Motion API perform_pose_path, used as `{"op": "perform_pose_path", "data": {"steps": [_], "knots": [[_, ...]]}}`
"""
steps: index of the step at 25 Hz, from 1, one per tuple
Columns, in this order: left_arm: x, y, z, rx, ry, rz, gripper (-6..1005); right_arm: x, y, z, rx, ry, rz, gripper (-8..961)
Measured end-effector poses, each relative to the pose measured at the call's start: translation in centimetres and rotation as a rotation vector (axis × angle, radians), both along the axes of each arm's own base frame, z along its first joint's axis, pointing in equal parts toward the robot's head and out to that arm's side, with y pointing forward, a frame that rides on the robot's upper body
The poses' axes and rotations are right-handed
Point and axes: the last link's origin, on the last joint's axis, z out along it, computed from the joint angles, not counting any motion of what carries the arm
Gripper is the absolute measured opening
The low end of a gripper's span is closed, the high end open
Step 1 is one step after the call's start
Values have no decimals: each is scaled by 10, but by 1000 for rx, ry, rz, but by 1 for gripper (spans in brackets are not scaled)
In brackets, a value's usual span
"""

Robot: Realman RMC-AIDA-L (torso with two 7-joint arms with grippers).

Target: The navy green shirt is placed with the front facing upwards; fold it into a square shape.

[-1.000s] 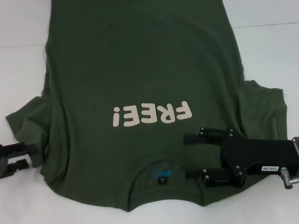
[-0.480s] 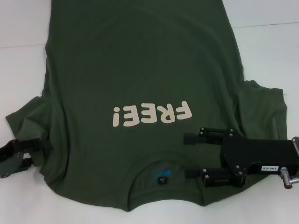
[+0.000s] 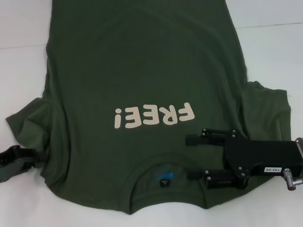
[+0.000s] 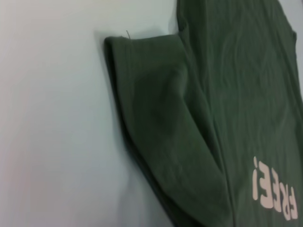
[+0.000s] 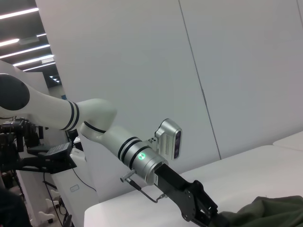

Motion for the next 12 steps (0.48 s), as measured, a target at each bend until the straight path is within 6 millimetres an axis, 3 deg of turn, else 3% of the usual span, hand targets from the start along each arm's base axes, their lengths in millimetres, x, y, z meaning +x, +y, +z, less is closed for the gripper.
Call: {"op": "perform_pose_path", "data": {"steps": [8,12], "knots": [[0,0,3,2,5,-2,37,-1,1,0,1,1,1,818],[2,1,13,15,-4,-7,35,-1,1,0,2,2,1,818]]}}
